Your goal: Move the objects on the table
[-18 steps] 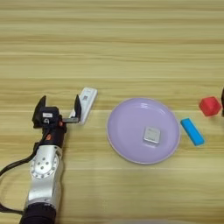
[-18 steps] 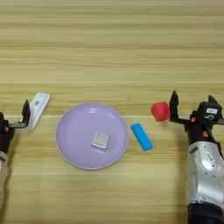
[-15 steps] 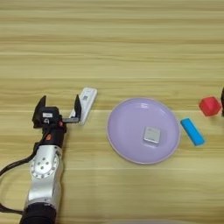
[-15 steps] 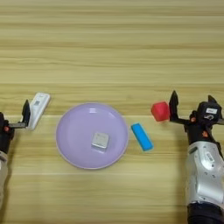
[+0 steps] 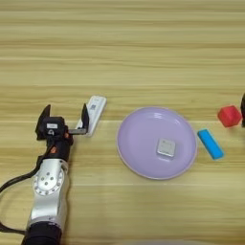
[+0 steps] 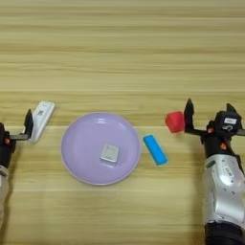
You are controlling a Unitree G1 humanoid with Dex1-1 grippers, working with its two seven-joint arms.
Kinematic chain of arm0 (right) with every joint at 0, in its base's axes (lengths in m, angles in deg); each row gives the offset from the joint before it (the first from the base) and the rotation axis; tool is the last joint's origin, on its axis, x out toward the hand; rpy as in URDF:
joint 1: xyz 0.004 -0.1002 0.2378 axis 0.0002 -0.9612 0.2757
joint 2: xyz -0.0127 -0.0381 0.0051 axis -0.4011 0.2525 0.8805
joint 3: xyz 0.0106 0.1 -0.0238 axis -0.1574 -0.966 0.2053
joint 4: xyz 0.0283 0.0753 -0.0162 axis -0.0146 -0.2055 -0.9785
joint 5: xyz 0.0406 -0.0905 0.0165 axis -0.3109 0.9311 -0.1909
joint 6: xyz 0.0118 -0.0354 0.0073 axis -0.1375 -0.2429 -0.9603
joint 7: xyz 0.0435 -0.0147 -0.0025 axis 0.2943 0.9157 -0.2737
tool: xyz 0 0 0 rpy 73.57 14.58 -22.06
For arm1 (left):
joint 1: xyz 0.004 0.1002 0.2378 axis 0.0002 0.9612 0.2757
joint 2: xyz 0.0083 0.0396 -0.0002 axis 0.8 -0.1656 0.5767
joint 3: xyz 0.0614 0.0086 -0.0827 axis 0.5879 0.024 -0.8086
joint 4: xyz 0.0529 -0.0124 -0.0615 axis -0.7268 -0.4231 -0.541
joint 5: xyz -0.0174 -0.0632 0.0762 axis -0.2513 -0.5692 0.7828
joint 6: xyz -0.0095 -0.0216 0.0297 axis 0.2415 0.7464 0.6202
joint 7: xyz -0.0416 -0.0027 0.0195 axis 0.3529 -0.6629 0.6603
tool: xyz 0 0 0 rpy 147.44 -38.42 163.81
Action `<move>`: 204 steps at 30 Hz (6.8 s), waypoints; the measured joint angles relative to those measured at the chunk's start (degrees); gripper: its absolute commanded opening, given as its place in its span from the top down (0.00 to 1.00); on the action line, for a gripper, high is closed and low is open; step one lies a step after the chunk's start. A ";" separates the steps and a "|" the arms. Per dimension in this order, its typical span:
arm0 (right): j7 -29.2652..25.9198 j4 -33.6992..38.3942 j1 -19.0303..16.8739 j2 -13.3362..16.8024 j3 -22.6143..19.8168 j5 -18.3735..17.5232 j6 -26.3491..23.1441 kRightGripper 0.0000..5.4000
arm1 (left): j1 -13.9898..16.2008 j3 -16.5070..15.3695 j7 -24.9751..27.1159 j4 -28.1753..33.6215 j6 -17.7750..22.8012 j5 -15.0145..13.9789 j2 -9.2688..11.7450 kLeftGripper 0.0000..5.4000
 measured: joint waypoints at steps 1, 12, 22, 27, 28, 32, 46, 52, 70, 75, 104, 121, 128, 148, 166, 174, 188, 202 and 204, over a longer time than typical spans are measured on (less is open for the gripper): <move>0.00 0.26 -0.02 0.00 0.08 0.04 0.00 0.00 | 0.00 0.00 0.00 0.00 0.00 0.00 0.00 0.00; -0.36 1.79 -0.64 0.01 0.87 0.29 0.00 0.00 | 0.00 0.00 0.01 -0.01 0.00 0.00 -0.01 0.00; -3.88 12.43 -4.68 0.40 7.14 3.44 -0.82 0.00 | 0.00 0.02 0.02 -0.01 0.00 0.00 -0.02 0.00; -7.06 17.27 -6.85 1.32 10.85 4.09 -2.93 0.00 | 0.00 0.05 0.01 -0.01 0.01 0.00 -0.09 0.00; -7.68 17.84 -7.19 1.52 11.60 4.27 -3.26 0.00 | 0.00 0.06 0.01 -0.01 0.01 0.01 -0.11 0.00; -10.19 20.05 -8.14 2.68 14.21 4.63 -4.90 0.00 | 0.00 0.09 -0.02 -0.01 0.02 0.02 -0.16 0.00; -22.00 27.85 -9.99 10.36 21.19 3.75 -18.30 0.00 | 0.01 0.42 -0.22 0.05 0.08 0.22 -0.76 0.00; -24.94 29.78 -8.45 11.76 23.75 2.97 -23.59 0.00 | 0.05 0.70 -0.32 0.19 0.10 0.40 -0.91 0.00; -28.60 28.21 -2.33 11.57 34.04 4.27 -32.92 0.00 | 0.09 0.81 -1.10 0.26 0.23 0.96 -1.01 0.00; -28.58 27.90 -2.24 12.01 34.07 4.49 -34.19 0.00 | 0.36 0.83 -1.13 0.60 0.23 0.97 -1.02 0.00; -29.56 25.93 -2.61 14.20 36.58 5.87 -36.42 0.00 | 1.18 1.21 -1.75 1.85 1.17 1.01 -1.17 0.00; -29.70 22.87 -1.82 14.06 36.73 8.27 -34.77 0.00 | 1.49 1.33 -1.76 2.64 1.27 1.02 -1.24 0.00; -29.74 22.87 -1.83 14.03 37.07 8.71 -34.15 0.05 | 1.78 1.33 -1.76 2.95 1.30 1.02 -1.24 0.00; -29.72 22.53 -1.87 13.45 37.16 8.66 -34.00 0.43 | 1.81 1.33 -1.80 2.98 1.31 1.01 -1.25 0.00; -28.41 22.78 -2.78 11.75 35.11 7.73 -33.99 0.43 | 1.99 1.32 -1.87 2.99 1.30 1.01 -1.27 0.00; -26.67 28.40 -2.99 10.54 30.30 3.97 -34.16 0.43 | 2.01 1.33 -1.89 2.98 1.30 1.02 -1.36 0.00; -23.33 30.55 -7.05 11.40 17.90 -0.93 -34.28 0.43 | 2.00 1.35 -2.11 2.95 1.31 1.08 -1.65 0.00; -20.08 25.30 -11.70 11.68 7.97 -2.97 -32.73 0.43 | 1.58 1.29 -2.11 2.18 1.33 1.06 -1.75 0.00; -19.29 23.70 -11.72 11.73 7.02 -2.46 -32.43 0.43 | 1.46 1.29 -2.08 2.02 1.33 1.05 -1.75 0.00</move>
